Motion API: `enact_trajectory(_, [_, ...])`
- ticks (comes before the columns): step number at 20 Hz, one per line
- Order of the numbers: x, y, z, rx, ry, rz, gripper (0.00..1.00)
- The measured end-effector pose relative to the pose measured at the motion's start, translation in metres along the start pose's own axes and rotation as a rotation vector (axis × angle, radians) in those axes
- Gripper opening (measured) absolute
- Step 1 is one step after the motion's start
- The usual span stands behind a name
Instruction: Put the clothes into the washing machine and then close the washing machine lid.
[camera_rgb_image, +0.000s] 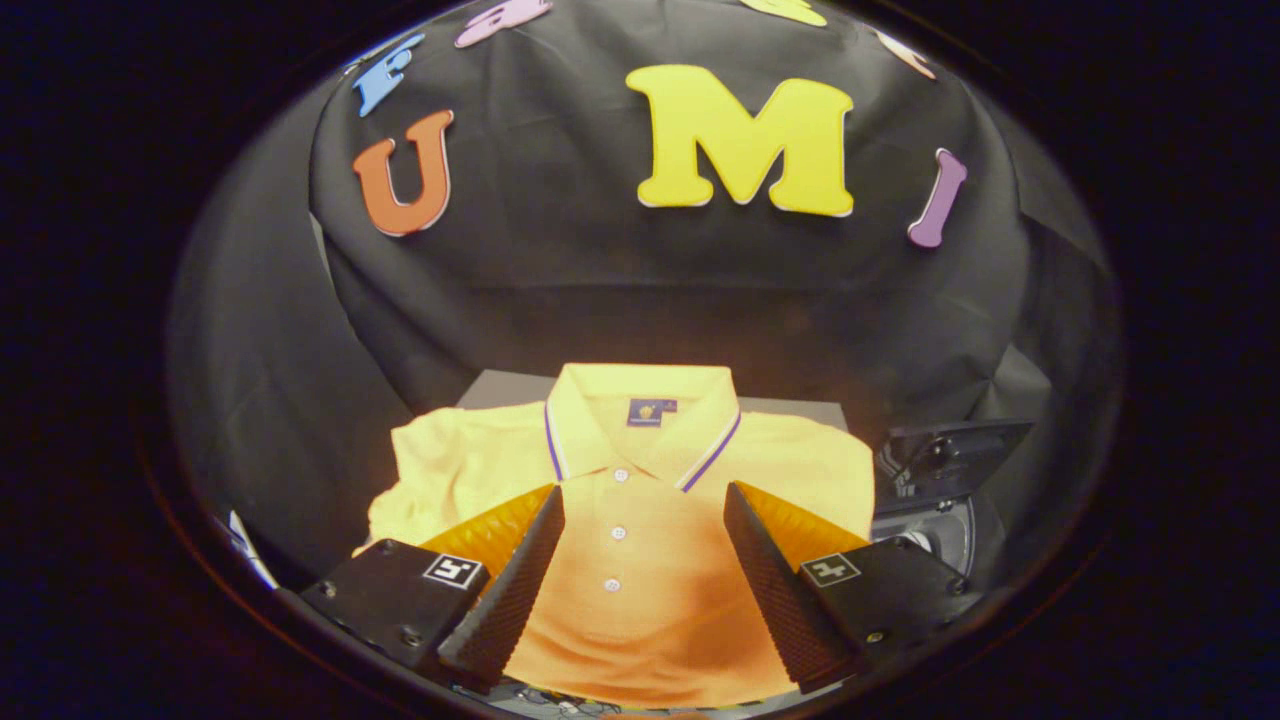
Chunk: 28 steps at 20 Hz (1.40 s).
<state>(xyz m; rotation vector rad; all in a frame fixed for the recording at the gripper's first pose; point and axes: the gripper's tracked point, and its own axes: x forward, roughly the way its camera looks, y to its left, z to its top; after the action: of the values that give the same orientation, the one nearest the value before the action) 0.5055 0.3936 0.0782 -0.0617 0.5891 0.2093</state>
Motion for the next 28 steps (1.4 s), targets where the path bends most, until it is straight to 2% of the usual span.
enact_trajectory(4, [0.031,-0.002,-0.025,0.027,0.101,-0.017,1.0])
enact_trajectory(6, [0.034,-0.002,-0.024,-0.021,0.092,-0.043,1.0])
enact_trajectory(8, [0.036,-0.001,-0.026,-0.017,0.101,-0.052,1.0])
enact_trajectory(15, [0.039,-0.004,-0.024,-0.04,0.161,-0.001,0.98])
enact_trajectory(17, [0.038,0.0,-0.022,-0.072,0.171,0.019,0.89])
enact_trajectory(18, [0.041,0.002,-0.024,-0.084,0.176,0.027,0.8])
enact_trajectory(19, [0.042,0.004,-0.025,-0.089,0.172,0.037,0.69])
enact_trajectory(20, [0.041,0.006,-0.019,-0.1,0.18,0.043,0.45])
enact_trajectory(21, [0.043,0.007,-0.018,-0.116,0.182,0.048,0.37])
enact_trajectory(22, [0.042,0.007,-0.019,-0.124,0.187,0.048,0.21])
enact_trajectory(25, [0.04,0.008,-0.02,-0.137,0.174,0.045,0.09])
enact_trajectory(28, [0.033,0.014,-0.025,-0.142,0.133,0.103,0.07])
